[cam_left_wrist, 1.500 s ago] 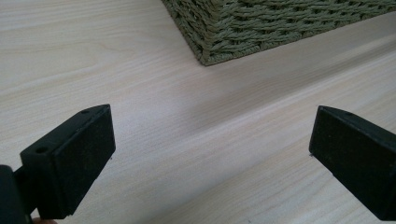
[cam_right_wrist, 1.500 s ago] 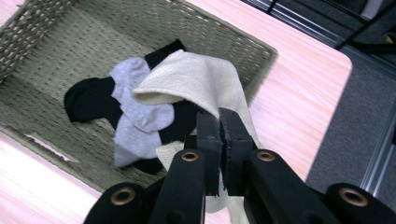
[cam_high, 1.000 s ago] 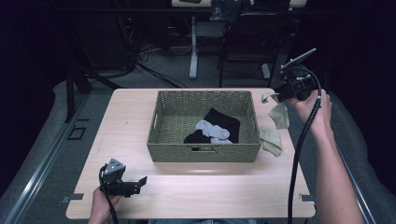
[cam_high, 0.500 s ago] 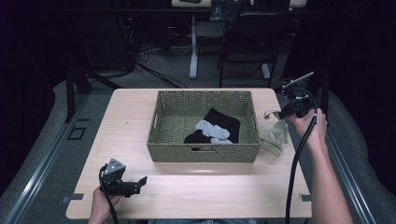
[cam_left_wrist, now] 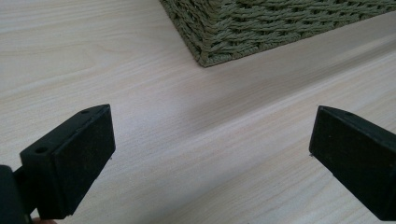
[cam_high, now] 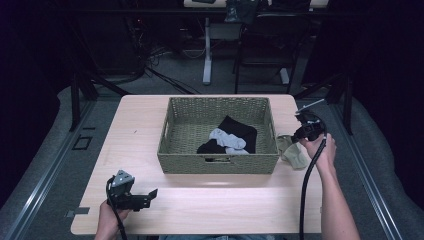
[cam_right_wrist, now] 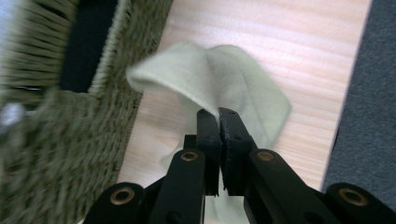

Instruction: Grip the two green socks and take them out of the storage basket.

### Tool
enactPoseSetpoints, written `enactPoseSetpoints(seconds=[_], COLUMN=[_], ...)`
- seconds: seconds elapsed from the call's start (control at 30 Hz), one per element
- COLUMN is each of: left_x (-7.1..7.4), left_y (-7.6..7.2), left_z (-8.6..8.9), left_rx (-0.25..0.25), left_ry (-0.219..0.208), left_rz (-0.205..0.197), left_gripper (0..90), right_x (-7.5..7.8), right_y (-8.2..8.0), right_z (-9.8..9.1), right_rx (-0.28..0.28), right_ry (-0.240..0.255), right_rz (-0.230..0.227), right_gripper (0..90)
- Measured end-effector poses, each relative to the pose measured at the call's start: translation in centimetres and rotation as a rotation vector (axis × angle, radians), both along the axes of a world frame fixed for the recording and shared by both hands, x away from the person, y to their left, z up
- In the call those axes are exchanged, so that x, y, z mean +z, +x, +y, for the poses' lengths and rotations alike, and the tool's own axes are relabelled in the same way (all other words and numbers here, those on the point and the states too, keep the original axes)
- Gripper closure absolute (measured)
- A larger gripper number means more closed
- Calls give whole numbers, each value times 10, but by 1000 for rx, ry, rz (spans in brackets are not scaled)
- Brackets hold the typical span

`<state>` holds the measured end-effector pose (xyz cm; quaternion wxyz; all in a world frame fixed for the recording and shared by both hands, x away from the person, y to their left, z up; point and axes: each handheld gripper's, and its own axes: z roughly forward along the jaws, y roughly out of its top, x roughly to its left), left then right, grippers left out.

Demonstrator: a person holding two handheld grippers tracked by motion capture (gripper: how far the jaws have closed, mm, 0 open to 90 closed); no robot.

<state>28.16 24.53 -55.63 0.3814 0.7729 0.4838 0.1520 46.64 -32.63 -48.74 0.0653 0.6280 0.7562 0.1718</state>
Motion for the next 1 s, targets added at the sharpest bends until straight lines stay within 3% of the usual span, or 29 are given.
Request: enactPoseSetpoints(seconds=[0.13, 0.23, 0.6, 0.83, 1.0], left_x=[0, 0, 1, 1, 1], left_y=[0, 0, -1, 0, -1], left_z=[0, 1, 1, 0, 0], left_rx=[1, 2, 1, 1, 3], left_ry=[-5, -5, -16, -14, -12], left_rz=[1, 0, -10, -9, -10], left_gripper=[4, 4, 3, 3, 3], right_x=[-16, -21, 10, 26, 28], right_y=[4, 4, -25, -56, -78], right_z=[2, 3, -3, -6, -5], right_rx=[11, 8, 41, 104, 130], right_ry=[2, 2, 5, 24, 20], right_rz=[37, 40, -72, -138, -169], right_gripper=[871, 766, 422, 291, 213])
